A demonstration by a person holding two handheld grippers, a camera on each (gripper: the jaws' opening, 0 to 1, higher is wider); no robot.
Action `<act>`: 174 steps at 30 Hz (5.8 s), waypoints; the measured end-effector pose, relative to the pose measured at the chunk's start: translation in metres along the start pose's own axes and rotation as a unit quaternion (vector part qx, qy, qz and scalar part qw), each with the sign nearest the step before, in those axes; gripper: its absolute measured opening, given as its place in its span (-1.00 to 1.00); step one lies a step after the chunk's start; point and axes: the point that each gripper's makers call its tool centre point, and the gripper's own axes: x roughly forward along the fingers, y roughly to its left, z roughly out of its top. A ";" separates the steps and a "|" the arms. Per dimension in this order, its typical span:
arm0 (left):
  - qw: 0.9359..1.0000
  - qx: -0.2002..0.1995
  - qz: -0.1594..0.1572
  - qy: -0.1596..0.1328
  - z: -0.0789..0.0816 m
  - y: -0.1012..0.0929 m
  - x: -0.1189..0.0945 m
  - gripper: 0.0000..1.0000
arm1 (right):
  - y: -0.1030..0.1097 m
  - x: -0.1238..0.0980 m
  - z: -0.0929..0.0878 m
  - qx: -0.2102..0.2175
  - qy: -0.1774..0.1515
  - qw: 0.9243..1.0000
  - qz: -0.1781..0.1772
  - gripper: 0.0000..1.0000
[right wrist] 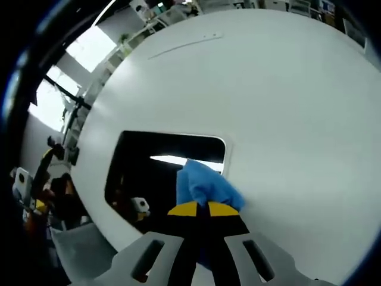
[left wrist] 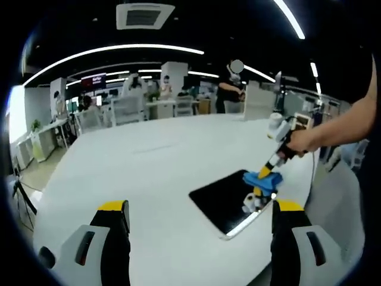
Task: Wipe the mirror surface with the cleaning cloth until all visible marks leave the cleaned area.
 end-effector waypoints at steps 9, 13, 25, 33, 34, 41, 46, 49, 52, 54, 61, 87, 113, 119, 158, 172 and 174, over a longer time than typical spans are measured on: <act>1.000 0.010 -0.003 0.005 -0.002 0.009 -0.007 0.99 | 0.007 -0.004 -0.007 0.007 -0.008 1.000 -0.018 -1.00; 1.000 0.005 0.000 0.008 -0.008 0.011 -0.009 0.99 | 0.010 -0.006 -0.018 0.012 0.001 1.000 -0.016 -1.00; 1.000 -0.003 0.011 -0.001 -0.009 0.017 -0.016 0.99 | 0.016 -0.012 -0.036 0.011 0.010 1.000 -0.023 -1.00; 1.000 -0.012 0.017 -0.010 -0.012 0.013 -0.018 0.99 | 0.021 -0.012 -0.044 0.014 0.016 1.000 -0.020 -1.00; 1.000 -0.014 0.018 -0.010 -0.013 0.013 -0.018 0.99 | 0.021 -0.011 -0.043 0.018 0.016 1.000 -0.018 -1.00; 0.999 -0.027 0.026 -0.010 -0.019 0.015 -0.020 0.99 | 0.019 -0.008 -0.040 0.022 0.030 0.999 -0.021 -1.00; 0.999 -0.028 0.022 -0.003 -0.022 0.014 -0.024 0.99 | 0.020 -0.010 -0.042 0.024 0.036 0.999 -0.021 -1.00; 0.999 -0.026 0.020 0.001 -0.024 0.017 -0.024 0.99 | 0.021 -0.010 -0.042 0.034 0.038 0.998 -0.023 -1.00; 0.999 -0.024 0.022 0.002 -0.025 0.019 -0.023 0.99 | 0.020 -0.008 -0.041 0.026 0.039 0.998 -0.028 -1.00; 1.000 -0.018 0.021 0.008 -0.027 0.019 -0.022 0.99 | 0.020 -0.008 -0.041 0.023 0.035 0.999 -0.034 -1.00; 1.000 -0.019 0.021 0.002 -0.027 0.020 -0.022 0.99 | 0.029 -0.004 -0.037 0.002 0.015 0.998 -0.053 -1.00; 1.000 -0.012 0.020 0.003 -0.025 0.032 -0.032 0.99 | 0.082 0.025 -0.021 -0.027 0.017 0.999 -0.038 -1.00; 1.000 -0.016 0.019 0.001 -0.026 0.037 -0.042 0.99 | 0.157 0.058 -0.014 -0.061 0.023 0.998 -0.004 -1.00; 0.999 -0.019 0.029 0.001 -0.029 0.041 -0.050 0.99 | 0.175 0.064 -0.014 -0.079 0.027 0.997 0.004 -1.00; 1.000 -0.009 0.000 0.024 -0.038 0.047 -0.044 0.99 | 0.192 0.068 -0.020 -0.107 0.019 0.994 0.004 -1.00; 1.000 -0.010 -0.002 0.020 -0.034 0.053 -0.045 0.99 | 0.192 0.068 -0.021 -0.099 0.013 0.995 -0.009 -1.00; 1.000 -0.008 -0.004 0.021 -0.035 0.054 -0.046 0.99 | 0.192 0.068 -0.020 -0.096 0.011 0.995 -0.013 -1.00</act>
